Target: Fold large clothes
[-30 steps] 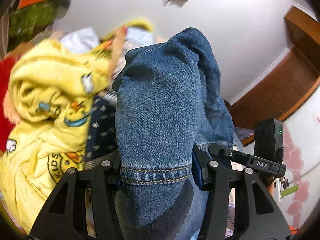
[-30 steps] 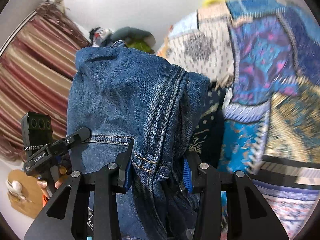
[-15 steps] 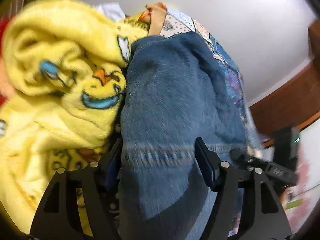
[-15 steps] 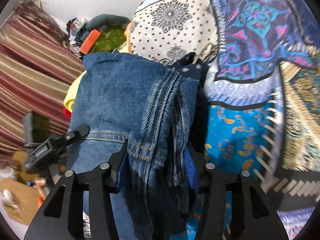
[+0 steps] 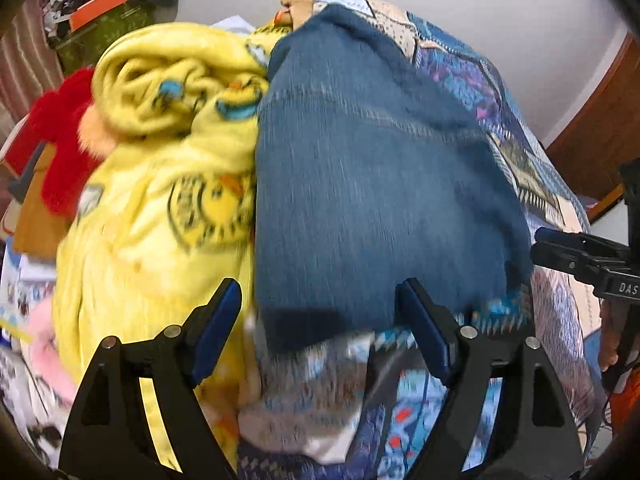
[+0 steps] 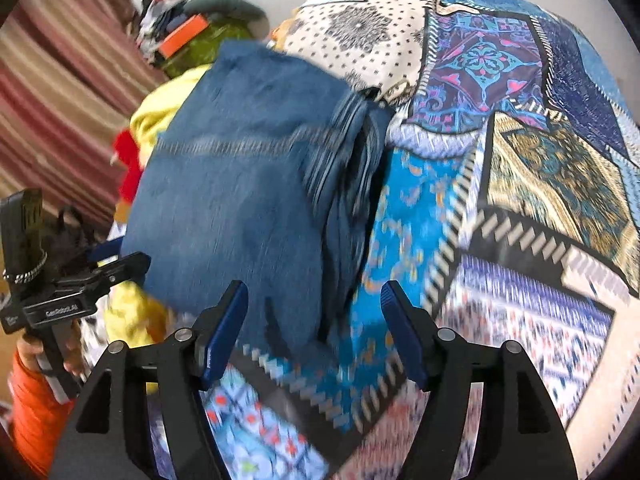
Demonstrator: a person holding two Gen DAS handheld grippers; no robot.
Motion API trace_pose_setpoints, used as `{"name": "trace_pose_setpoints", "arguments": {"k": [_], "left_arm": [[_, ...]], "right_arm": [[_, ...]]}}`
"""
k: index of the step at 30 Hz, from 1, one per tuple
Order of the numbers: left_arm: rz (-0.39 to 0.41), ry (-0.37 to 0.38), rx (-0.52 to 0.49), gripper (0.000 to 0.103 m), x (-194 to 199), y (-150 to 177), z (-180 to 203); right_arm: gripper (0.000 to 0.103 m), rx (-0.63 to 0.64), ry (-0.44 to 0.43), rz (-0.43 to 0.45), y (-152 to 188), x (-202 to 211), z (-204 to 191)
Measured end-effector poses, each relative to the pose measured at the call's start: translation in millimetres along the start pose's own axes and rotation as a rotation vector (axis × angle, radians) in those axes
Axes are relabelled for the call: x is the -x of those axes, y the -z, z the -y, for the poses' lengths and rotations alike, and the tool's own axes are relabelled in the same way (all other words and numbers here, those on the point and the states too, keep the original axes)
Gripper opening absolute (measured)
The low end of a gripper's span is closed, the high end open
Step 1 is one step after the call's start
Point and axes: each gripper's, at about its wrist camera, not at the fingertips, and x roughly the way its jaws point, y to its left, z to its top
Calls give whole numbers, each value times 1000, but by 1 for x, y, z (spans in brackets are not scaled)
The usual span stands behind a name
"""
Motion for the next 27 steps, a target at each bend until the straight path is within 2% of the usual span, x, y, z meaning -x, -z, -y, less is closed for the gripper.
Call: {"name": "trace_pose_setpoints", "arguments": {"k": [3, 7, 11, 14, 19, 22, 27], "left_arm": [[26, -35, 5, 81, 20, 12, 7], [132, -69, -31, 81, 71, 18, 26], [301, -79, -89, 81, 145, 24, 53], [436, -47, -121, 81, 199, 34, 73], [658, -12, -157, 81, 281, 68, 107], [759, 13, -158, 81, 314, 93, 123], [900, -19, -165, 81, 346, 136, 145]], "right_arm": [[65, 36, 12, 3, 18, 15, -12], [65, 61, -17, 91, 29, 57, -30], [65, 106, -35, 258, 33, 125, -53], [65, 130, -54, 380, 38, 172, -66], [65, 169, -75, 595, 64, 248, -94], [65, 196, -83, 698, 87, 281, -108], [66, 231, -83, 827, 126, 313, -128]]}}
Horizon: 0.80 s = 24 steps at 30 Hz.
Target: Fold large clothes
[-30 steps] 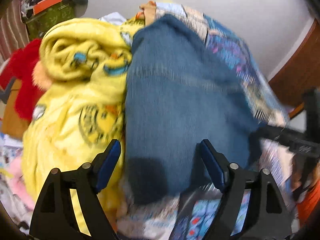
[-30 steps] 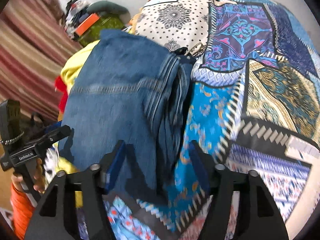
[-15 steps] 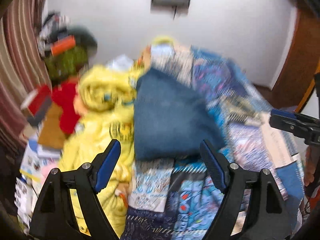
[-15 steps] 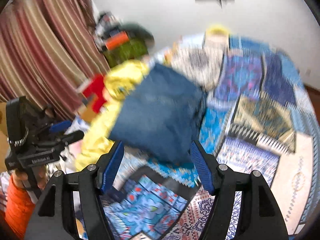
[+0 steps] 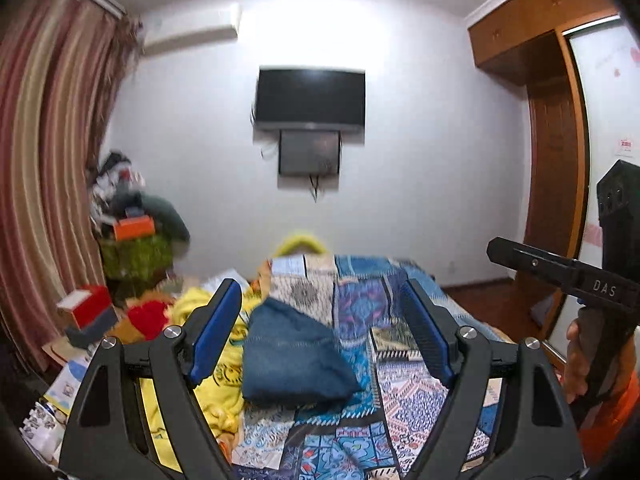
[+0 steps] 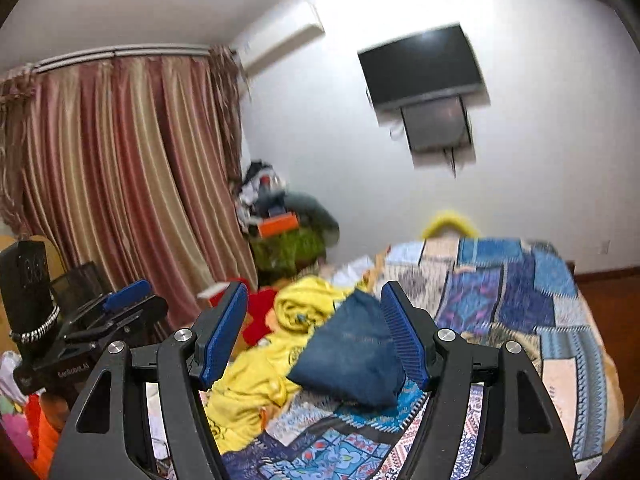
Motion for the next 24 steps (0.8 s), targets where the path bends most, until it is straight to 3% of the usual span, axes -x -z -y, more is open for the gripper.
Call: {"name": "trace_pose_setpoints", "arguments": {"k": [4, 9, 11, 15, 18, 24], "left_arm": [[63, -35, -7, 81, 29, 9, 16], [79, -66, 17, 81, 47, 21, 24], [81, -81, 32, 83, 51, 26, 24], [77, -108, 53, 97, 54, 31, 25], [67, -125, 56, 100, 55, 33, 24], [71, -132, 66, 102, 60, 36, 24]], "right_arm": [[66, 44, 22, 62, 9, 23, -19], [67, 90, 73, 85, 22, 29, -32], [80, 114, 99, 86, 27, 28, -36], [88, 126, 159, 107, 31, 32, -37], [103, 124, 177, 93, 32, 34, -38], [103, 122, 190, 88, 32, 39, -38]]}}
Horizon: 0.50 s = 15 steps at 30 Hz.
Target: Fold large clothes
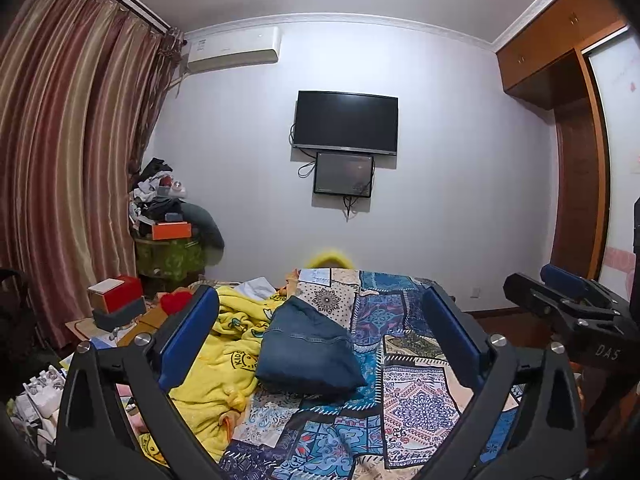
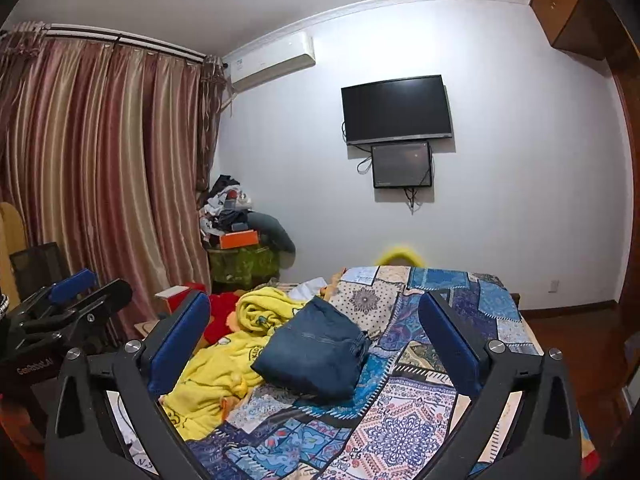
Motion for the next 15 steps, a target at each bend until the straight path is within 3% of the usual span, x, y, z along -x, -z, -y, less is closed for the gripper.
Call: {"name": "trace_pose_setpoints", "arguments": {"k": [15], "left_arm": [[6, 8, -18, 102, 2, 3, 4]], "right_arm": [[103, 3, 11, -19, 7, 5, 0]]}}
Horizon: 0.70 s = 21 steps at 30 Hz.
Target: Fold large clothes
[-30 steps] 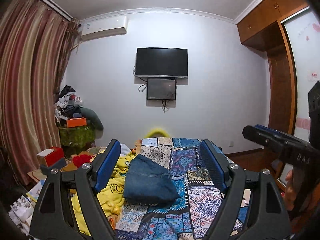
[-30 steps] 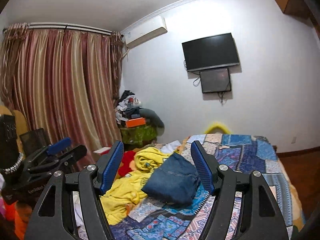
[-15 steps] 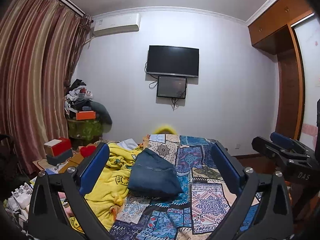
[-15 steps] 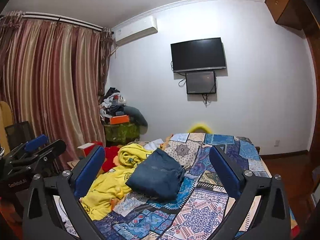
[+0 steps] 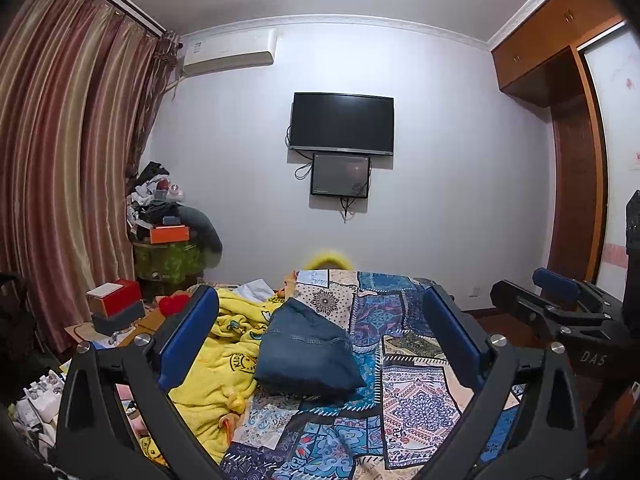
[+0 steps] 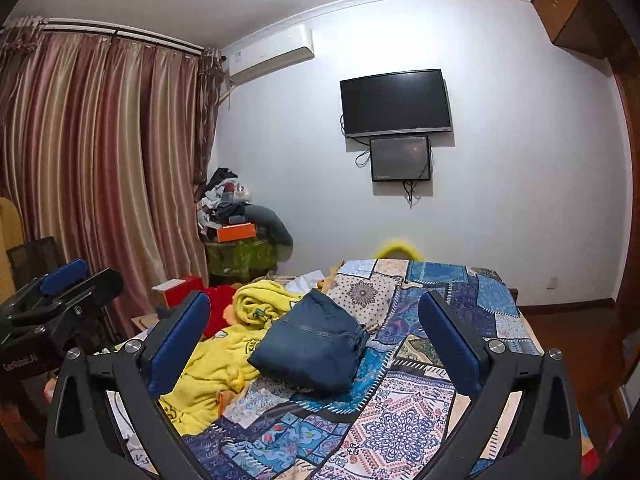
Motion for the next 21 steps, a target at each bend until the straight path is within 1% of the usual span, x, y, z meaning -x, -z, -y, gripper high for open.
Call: {"name": "trace_pose_setpoints", "arguments": {"k": [15, 21], "left_arm": [[-15, 9, -36, 102, -7, 1, 8], [-29, 28, -31, 102, -11, 1, 7]], "right_arm": [[103, -22, 7, -1, -2, 5, 3], [103, -30, 5, -4, -2, 6, 5]]}}
